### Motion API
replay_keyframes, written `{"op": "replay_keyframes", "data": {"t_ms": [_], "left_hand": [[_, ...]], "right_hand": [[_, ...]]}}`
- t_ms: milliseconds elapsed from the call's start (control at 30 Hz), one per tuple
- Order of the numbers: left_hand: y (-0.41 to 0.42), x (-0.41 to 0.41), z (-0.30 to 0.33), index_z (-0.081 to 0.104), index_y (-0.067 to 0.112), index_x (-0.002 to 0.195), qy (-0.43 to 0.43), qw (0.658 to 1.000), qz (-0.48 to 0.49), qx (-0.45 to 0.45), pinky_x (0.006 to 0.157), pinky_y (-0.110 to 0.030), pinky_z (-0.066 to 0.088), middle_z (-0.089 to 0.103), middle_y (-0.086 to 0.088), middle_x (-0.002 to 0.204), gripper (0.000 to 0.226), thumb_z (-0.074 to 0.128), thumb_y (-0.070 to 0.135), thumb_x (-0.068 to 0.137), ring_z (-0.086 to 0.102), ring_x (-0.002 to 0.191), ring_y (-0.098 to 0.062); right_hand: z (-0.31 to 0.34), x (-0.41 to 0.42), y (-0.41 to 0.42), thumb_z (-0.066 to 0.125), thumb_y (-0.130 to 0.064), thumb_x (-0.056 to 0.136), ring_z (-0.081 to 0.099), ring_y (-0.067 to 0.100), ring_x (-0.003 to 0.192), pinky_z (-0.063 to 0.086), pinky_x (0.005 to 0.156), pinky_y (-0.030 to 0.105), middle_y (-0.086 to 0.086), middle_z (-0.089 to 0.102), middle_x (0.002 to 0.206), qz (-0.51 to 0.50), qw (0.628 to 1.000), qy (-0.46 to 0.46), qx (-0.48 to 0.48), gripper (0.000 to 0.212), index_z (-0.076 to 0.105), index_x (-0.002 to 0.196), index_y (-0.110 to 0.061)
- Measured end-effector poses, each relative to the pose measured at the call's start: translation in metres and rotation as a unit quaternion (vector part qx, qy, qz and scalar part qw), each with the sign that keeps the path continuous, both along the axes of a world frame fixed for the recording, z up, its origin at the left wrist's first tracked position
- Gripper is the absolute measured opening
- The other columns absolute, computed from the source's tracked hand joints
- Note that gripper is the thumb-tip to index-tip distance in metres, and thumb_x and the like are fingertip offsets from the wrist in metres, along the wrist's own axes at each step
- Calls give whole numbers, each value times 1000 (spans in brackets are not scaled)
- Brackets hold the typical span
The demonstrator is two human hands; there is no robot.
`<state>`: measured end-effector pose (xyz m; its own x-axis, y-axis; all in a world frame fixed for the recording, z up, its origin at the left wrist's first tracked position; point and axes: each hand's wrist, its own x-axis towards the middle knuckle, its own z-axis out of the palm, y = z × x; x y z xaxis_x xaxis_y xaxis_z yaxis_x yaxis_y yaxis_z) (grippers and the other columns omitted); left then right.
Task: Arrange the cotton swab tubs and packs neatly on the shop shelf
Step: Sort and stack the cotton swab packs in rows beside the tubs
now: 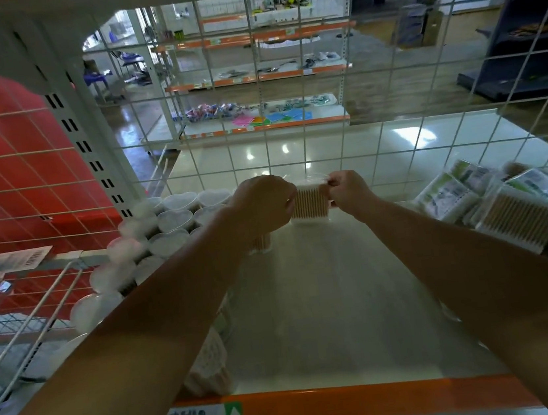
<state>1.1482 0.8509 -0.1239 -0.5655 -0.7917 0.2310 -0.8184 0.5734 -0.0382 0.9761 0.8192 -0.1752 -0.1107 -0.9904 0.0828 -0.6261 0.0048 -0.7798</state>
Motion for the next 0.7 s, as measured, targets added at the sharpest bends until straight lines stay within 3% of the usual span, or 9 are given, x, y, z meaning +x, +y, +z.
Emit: {"op": "replay_keyframes", "data": {"t_ms": [100, 333, 533, 700], "left_hand": [[1, 1, -3, 63, 13, 111, 4, 1000, 3, 5, 82, -30, 52, 66, -3, 102, 32, 42, 29, 95, 62, 88, -16], [-1, 2, -8, 64, 11, 103, -14, 1000, 3, 12, 77, -37, 55, 66, -5, 94, 30, 41, 28, 94, 63, 82, -18], [4, -2, -8, 64, 9, 103, 2, 1000, -23, 14, 75, -32, 53, 66, -7, 93, 28, 45, 26, 94, 63, 82, -20], [7, -9, -5, 63, 10, 106, -1, 999, -35, 5, 77, -31, 53, 67, -6, 97, 27, 46, 26, 94, 64, 85, -19]], "right_hand": [[-2, -1, 0, 51, -15, 93, 54, 25, 77, 45, 72, 36, 15, 61, 85, -15, 999, 42, -3, 24, 62, 102, 4], [-6, -2, 0, 54, -16, 91, 57, 25, 88, 38, 71, 27, 16, 64, 98, -49, 994, 83, -51, 23, 61, 104, 1], [-9, -1, 2, 56, -25, 92, 56, 28, 109, 42, 90, 31, 17, 61, 117, -69, 992, 87, -58, 43, 51, 126, 0], [-2, -4, 10, 51, -11, 91, 56, 28, 112, 44, 95, 33, 19, 59, 122, -65, 985, 128, -98, 39, 49, 128, 0]]}}
